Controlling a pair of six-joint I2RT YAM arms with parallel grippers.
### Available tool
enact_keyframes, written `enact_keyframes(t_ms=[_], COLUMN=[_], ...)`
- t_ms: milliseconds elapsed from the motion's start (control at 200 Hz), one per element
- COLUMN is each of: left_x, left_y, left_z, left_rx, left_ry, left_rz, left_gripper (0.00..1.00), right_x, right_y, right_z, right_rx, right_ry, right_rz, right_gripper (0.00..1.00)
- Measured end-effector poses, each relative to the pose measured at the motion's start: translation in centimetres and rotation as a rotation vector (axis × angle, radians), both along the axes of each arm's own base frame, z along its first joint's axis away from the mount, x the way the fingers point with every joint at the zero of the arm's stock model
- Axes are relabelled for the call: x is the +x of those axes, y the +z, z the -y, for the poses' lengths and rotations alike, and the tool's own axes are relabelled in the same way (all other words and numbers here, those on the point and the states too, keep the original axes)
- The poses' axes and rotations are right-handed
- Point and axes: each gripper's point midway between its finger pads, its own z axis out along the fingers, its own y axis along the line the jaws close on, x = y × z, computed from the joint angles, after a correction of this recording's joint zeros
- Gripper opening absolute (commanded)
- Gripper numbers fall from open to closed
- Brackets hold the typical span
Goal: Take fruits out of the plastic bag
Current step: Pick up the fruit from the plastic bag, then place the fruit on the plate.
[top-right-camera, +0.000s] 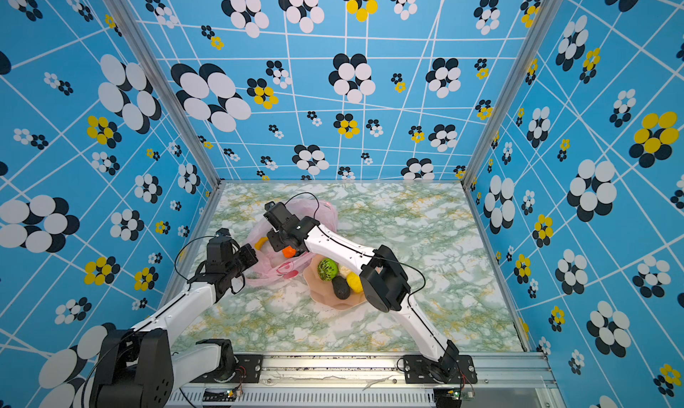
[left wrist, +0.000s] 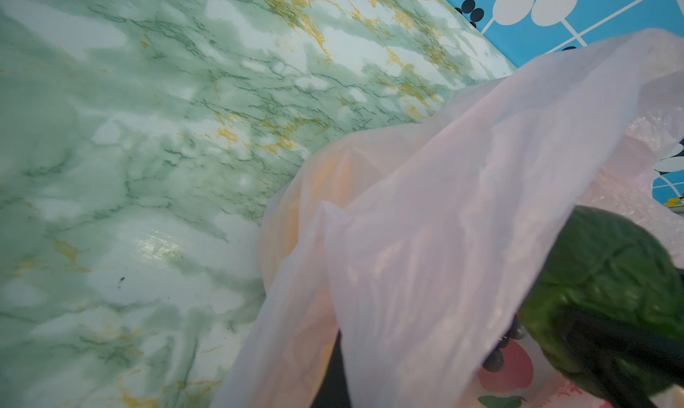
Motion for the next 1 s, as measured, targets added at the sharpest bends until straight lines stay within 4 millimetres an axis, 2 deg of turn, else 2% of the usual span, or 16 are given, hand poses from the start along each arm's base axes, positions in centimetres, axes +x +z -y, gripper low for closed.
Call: enact_keyframes(t_ms=[195, 305, 520, 620, 800, 1000], left_x=[-0.2, -0.2, -0.2, -0.1, -0.1, -0.1], left_y=[-0.3, -0.3, -0.3, -0.3, -0.3, -0.4], left_z=[0.0, 0.0, 0.0, 0.0, 0.0, 0.0], left_rx=[0.001, 0.001, 0.001, 0.001, 0.002, 0.003], left_ry=[0.000, 0.000, 0.000, -0.001, -0.001, -0.002], left_rz=[-0.005, -0.004, -0.003, -0.002, -0.002, -0.005], left_gripper=[0.00, 0.00, 0.00, 0.00, 0.00, 0.00], right_x=[-1.5, -2.7, -6.1, -7.6, -9.9, -12.8], right_y=[0.6, 1.6, 5.0, 5.8, 5.0, 3.0], right_z=[2.0, 3.4, 8.6, 11.0, 14.0, 15.1], right_rx=[-0.008, -0.002, -0.007, -0.017, -0.052, -0.109], right_ry=[0.005, 0.013, 0.014, 0.007, 0.006, 0.046], right_rz=[-0.012, -0.018, -0.002, -0.001, -0.031, -0.068], right_gripper=[0.31, 0.32, 0.32, 0.32, 0.32, 0.32])
